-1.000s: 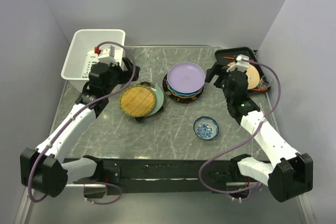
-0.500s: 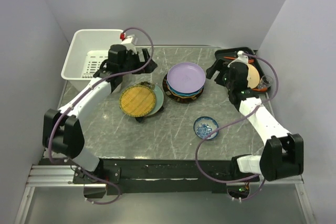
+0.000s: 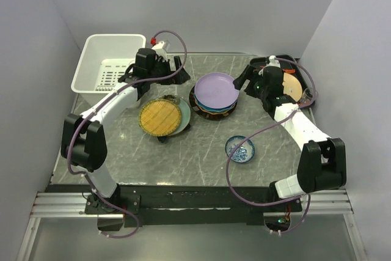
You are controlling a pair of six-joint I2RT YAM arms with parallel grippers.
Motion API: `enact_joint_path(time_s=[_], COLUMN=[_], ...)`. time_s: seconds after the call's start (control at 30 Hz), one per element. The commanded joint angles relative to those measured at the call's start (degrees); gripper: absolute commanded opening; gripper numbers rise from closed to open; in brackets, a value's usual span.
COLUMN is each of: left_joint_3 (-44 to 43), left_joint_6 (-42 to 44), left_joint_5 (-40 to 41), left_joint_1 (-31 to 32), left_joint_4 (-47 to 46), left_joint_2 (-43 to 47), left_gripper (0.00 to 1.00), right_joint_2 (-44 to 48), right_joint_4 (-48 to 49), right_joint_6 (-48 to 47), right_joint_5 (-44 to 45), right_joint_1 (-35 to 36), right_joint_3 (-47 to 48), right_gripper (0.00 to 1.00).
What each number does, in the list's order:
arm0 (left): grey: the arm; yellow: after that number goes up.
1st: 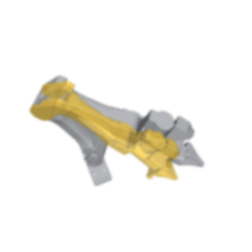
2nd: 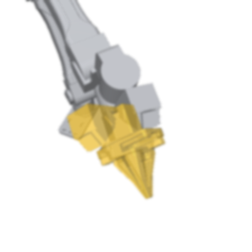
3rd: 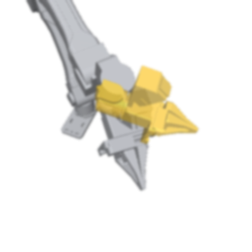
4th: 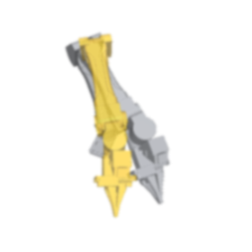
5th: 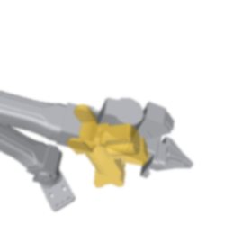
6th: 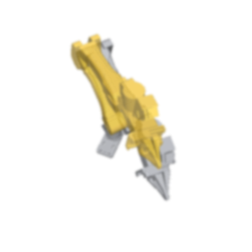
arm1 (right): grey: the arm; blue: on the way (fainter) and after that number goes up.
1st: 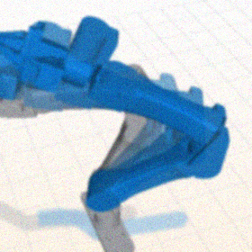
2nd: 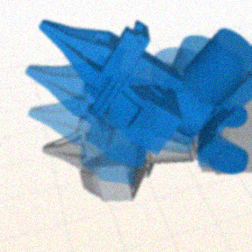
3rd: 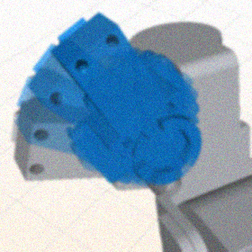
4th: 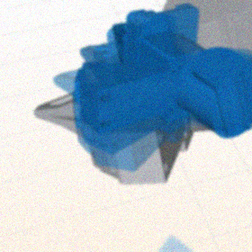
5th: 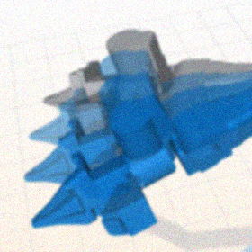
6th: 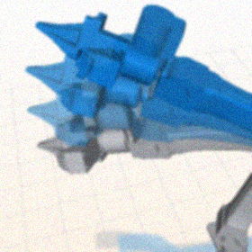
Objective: Place the plates into the plastic bin on the countertop
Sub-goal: Pick up the plate at the center of the board.
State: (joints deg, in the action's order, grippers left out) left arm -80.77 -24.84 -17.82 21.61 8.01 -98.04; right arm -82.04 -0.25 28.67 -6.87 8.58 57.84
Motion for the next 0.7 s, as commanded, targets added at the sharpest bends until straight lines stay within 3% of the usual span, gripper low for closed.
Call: enact_joint_path(time_s=[0.0, 0.27, 0.67], left_joint_3=[-2.5, -2.1, 0.1], left_joint_6=[-0.4, -0.1, -0.1], left_joint_5=[-3.2, -3.8, -3.7], left_joint_1=[0.2, 0.7, 1.2], left_joint_4=[-0.9, 0.2, 0.6], left_joint_2=[-1.3, -2.4, -0.9], left_gripper=[0.99, 0.99, 0.99], right_joint_2=[-2.2, -5.6, -12.0], right_joint_4=[0.9, 0.6, -0.4], right_joint_6=[-0.1, 0.1, 1.1], right_joint_5=[-1.7, -0.7, -0.3], right_joint_1=[-0.3, -0.2, -0.3], right_joint_3=[1.9, 2.4, 4.1], right_gripper=[0.88, 0.71, 0.62])
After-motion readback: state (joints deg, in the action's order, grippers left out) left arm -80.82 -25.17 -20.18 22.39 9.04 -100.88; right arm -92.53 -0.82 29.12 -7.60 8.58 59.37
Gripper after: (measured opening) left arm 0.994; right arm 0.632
